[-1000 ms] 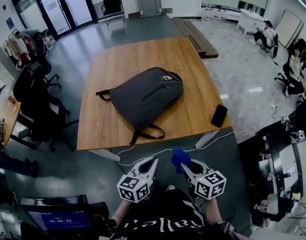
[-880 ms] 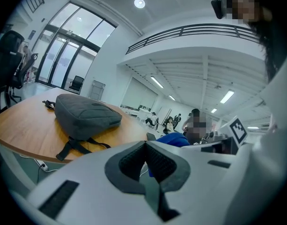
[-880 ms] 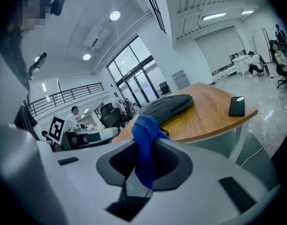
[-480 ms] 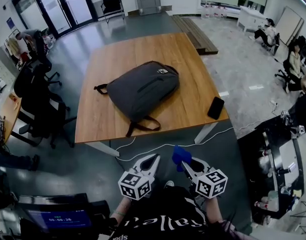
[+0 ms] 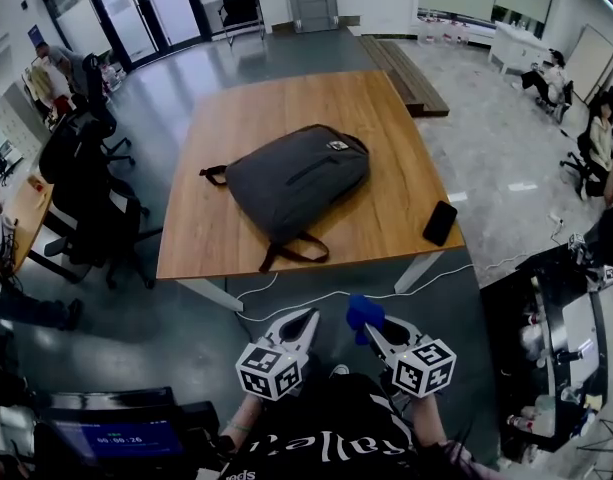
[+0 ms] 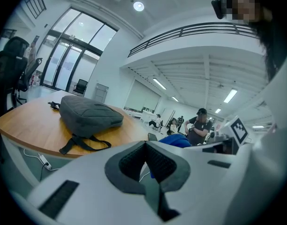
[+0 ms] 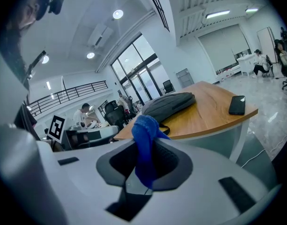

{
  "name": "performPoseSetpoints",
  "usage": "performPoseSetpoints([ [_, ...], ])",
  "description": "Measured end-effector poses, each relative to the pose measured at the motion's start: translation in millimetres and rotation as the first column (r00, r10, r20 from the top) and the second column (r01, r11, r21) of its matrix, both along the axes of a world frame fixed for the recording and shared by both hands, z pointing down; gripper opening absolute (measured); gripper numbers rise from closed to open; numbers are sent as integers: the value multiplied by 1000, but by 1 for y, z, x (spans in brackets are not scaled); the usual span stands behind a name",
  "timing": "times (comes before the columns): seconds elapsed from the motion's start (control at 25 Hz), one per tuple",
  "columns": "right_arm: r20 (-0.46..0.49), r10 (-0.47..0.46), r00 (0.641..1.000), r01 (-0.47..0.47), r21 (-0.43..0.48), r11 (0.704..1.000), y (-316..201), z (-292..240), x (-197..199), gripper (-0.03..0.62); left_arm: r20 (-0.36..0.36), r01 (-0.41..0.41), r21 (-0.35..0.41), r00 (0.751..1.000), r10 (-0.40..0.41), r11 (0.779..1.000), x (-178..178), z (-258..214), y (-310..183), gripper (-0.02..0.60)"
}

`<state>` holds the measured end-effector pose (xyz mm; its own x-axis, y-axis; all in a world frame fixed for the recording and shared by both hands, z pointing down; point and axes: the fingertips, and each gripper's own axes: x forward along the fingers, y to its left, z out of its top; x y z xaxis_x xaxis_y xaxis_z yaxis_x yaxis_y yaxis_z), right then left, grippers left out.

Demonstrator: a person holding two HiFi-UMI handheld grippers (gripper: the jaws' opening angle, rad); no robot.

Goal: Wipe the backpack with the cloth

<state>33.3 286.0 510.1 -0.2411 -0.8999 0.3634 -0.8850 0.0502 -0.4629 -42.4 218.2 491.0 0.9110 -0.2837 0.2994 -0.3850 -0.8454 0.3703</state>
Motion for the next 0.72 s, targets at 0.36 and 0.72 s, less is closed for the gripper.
performPoseSetpoints([
  [0.36, -7, 5, 1000, -5, 8, 1000, 0, -3, 2, 66, -4, -12, 10, 1000, 12, 1000, 4, -2, -1, -2],
  [0.72, -6, 11, 1000, -11, 6, 1000, -1, 2, -1, 66, -7, -20, 12, 1000, 20, 1000, 3, 0, -5, -2],
])
